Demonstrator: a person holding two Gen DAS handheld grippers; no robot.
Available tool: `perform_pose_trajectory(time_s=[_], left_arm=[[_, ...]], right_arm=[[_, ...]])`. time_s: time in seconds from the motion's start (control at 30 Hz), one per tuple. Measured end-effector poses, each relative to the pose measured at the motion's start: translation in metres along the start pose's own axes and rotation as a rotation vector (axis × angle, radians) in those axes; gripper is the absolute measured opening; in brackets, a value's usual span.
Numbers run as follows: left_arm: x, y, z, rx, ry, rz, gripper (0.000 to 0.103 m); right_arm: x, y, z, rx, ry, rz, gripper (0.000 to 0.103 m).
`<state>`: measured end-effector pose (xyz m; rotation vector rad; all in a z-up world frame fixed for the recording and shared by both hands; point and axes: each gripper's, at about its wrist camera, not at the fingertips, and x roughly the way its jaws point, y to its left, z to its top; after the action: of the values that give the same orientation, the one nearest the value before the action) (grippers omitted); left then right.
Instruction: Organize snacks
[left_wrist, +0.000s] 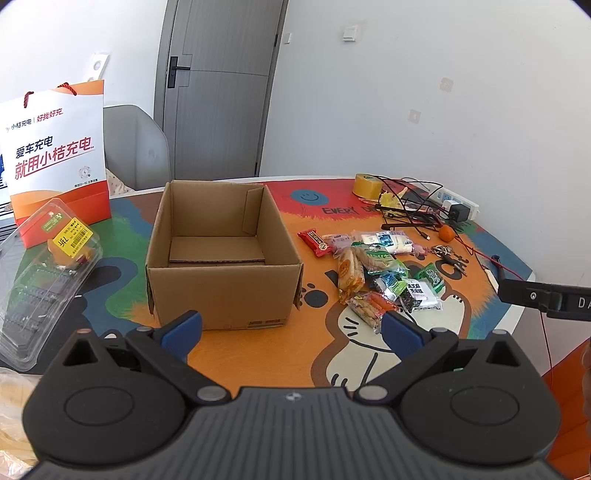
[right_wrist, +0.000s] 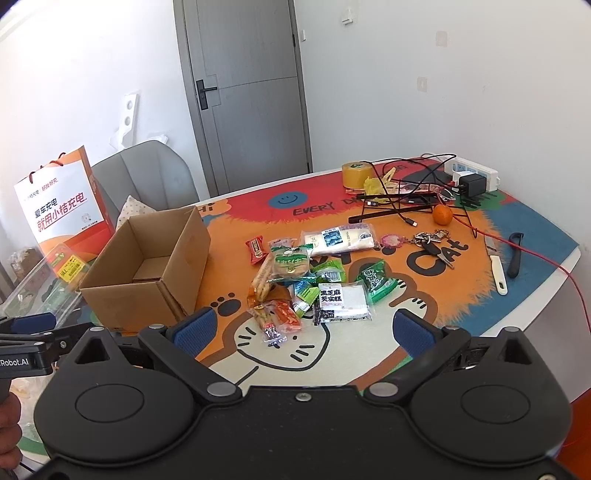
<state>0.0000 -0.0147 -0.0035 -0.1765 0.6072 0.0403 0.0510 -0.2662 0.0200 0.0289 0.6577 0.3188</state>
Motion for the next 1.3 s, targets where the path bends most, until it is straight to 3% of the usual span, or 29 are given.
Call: perform_pose_trajectory(time_s=[1.3], left_arm=[[-0.0009,-0.0051,-0.0015,0.001,0.0,-0.004,0.103]], right_arm=[[-0.001,-0.0003,-0.0019,-0.003,0.001,0.002,0.103]])
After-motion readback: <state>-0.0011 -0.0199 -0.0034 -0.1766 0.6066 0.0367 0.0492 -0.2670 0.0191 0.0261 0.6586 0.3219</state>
